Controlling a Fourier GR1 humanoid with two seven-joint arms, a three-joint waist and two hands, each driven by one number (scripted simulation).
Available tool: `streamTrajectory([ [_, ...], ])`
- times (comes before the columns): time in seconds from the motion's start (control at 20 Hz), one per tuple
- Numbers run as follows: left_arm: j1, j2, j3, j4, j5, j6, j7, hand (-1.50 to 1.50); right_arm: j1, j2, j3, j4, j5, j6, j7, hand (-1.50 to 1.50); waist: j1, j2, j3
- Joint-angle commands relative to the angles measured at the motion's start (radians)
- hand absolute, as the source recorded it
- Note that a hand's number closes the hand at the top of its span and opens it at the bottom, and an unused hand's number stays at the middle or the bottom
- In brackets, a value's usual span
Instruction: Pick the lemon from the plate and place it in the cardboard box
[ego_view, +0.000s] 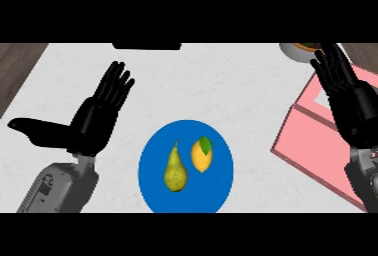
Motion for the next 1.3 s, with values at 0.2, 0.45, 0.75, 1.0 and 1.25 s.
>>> streamTrajectory([
  [0.2,0.014,0.229,-0.012,0.037,-0.246,-0.060,-0.067,0.00,-0.091,-0.054,-0.036,-0.204,0.084,-0.068,0.077,-1.50,-0.030,0.007,0.010],
  [0.45,0.042,0.249,-0.047,0.051,-0.310,-0.091,-0.075,0.00,0.040,-0.126,0.096,-0.216,0.326,-0.062,0.117,-1.50,-0.023,0.014,0.011],
  [0.75,0.025,0.275,0.008,0.057,-0.288,-0.126,-0.067,0.00,0.160,-0.202,0.213,-0.255,0.515,0.004,-0.078,-1.50,-0.027,0.013,0.012],
  [1.0,0.026,0.229,-0.016,0.060,-0.322,-0.123,-0.077,0.00,0.017,-0.165,0.356,-0.248,0.685,0.089,0.135,-1.50,-0.009,0.015,0.010],
  [1.25,0.079,0.269,0.015,0.038,-0.296,-0.165,-0.118,0.00,-0.106,-0.236,0.428,-0.297,0.688,0.345,0.373,-1.50,0.008,0.012,0.007],
])
